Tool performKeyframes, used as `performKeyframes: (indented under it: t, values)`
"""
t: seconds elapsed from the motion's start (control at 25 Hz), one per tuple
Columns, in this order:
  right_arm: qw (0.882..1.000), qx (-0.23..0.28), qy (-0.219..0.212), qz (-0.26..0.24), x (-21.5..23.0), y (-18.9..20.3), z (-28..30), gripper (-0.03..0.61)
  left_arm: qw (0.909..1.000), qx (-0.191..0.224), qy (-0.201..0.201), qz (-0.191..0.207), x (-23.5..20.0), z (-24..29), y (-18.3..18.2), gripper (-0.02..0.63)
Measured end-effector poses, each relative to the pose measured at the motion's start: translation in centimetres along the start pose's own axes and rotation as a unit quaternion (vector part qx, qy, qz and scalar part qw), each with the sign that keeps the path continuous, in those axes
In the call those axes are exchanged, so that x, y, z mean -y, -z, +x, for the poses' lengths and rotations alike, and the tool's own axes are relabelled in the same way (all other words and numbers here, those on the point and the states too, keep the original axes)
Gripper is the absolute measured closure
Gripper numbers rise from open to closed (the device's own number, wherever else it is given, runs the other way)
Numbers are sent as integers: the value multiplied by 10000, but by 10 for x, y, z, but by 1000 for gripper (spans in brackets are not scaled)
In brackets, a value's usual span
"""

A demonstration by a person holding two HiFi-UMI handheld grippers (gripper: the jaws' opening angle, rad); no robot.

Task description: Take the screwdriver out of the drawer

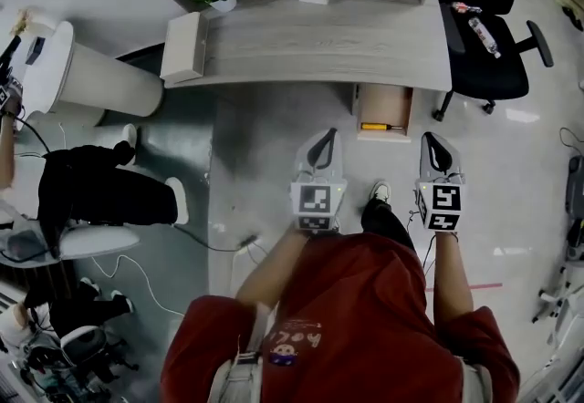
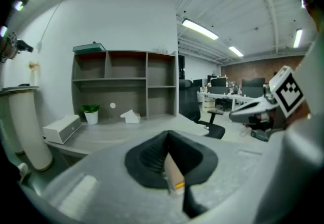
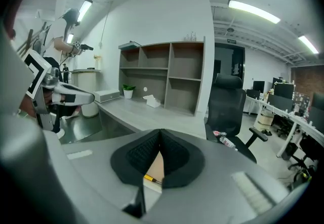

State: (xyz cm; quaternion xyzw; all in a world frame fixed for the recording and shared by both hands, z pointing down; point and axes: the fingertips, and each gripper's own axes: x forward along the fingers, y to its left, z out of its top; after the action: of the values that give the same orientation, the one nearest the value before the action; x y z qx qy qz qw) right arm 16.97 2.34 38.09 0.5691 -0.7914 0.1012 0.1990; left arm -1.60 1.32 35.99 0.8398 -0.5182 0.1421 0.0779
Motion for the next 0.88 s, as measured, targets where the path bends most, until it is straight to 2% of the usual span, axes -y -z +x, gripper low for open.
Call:
performKeyframes:
  t: [0.24,0.48,0.64,0.88]
  values:
    - [9991,-76,-386,-162,49,1,31,581,9997,-85,-224,52,26,48,-12,612]
    - [9958,-225,-839,-295,72,17,57,581,9981,-370,-477,-82,40,82,0,612]
    - [9927,-383,-1089,-346,70,31,72,581,9966,-540,-614,-99,40,91,13,612]
    - [9831,-797,-1488,-707,36,63,104,581,9945,-799,-625,-257,22,98,51,612]
